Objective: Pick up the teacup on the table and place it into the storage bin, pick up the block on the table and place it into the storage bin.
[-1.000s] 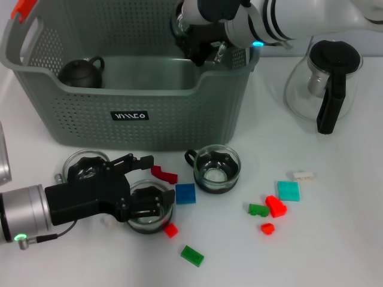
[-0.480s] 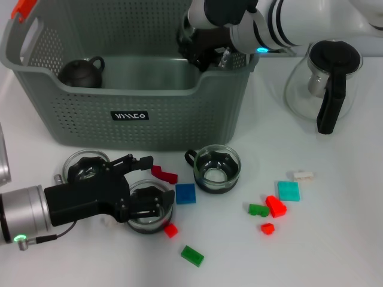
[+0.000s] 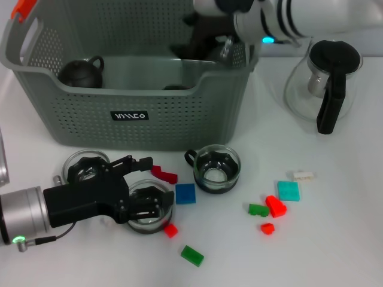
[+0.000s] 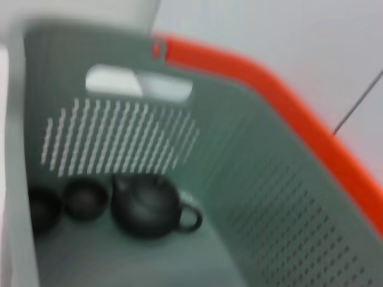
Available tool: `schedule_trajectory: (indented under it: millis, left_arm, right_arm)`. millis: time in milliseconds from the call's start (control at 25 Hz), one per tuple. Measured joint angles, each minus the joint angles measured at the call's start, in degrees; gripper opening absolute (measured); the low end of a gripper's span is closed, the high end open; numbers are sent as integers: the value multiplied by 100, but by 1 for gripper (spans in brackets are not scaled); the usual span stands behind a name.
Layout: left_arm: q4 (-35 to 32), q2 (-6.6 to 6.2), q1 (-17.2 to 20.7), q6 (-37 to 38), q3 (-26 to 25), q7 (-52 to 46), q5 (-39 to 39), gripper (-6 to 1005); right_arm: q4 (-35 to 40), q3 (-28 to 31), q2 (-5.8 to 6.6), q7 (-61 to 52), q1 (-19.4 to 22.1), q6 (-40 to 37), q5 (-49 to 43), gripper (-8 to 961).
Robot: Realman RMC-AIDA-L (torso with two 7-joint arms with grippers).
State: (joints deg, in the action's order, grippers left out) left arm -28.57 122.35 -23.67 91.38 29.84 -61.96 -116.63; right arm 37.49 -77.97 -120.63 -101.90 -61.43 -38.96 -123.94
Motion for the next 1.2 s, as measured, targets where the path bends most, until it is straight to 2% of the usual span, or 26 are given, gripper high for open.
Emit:
schedule_trajectory:
  millis: [240,280,440,520,560,600,680,760,840,880,920,960,1000,1200]
  left_arm:
    - [-5,-2,4,21,-39,0,0,915]
    - [-7,-4,4,24,-40,0,0,914]
    - [-9,-8,17,29,-40,11,-1,914]
    - [-9,-5,23,29,-39,20,-9,914]
    - [-9,-4,27,29,-40,23,-13,914]
    - [-9,-1,32,30,-39,25,-15,914]
    - [-9,0,39,30,-39,29,-18,914]
    - [-9,0,41,29,-40,31,-22,913]
    - [-9,0,41,29,-40,31,-25,913]
    - [-9,0,41,30,-40,32,-26,913]
    - [-9,0,40,29,-39,32,-26,913]
    - [-9,0,41,29,-39,31,-27,913]
    - [-9,0,41,29,-39,31,-27,913]
    - [-9,0,47,4,-40,27,-41,912]
  right_arm:
    - [2241,43,31,-622,1009,-1065,84,638]
    - [2697,81,34,-671,1222,-1350,173,638]
    - [4208,367,48,-679,2010,-2769,750,638]
    - [4775,578,54,-637,2332,-3699,1012,639]
    - [5153,758,59,-621,2569,-4499,1092,639]
    - [5153,758,59,-621,2569,-4499,1092,639]
    - [5393,869,73,-597,2725,-5257,985,639]
    - [5420,872,86,-572,2776,-5690,746,634]
    - [5350,776,66,-564,2775,-5985,327,629]
    - [5213,545,41,-595,2743,-6073,-48,627]
    - [5213,545,41,-595,2743,-6073,-48,627]
    - [5048,227,35,-667,2699,-6006,-399,627]
    - [5048,227,35,-667,2699,-6006,-399,627]
    - [4421,-514,32,-859,2463,-5453,-1062,628]
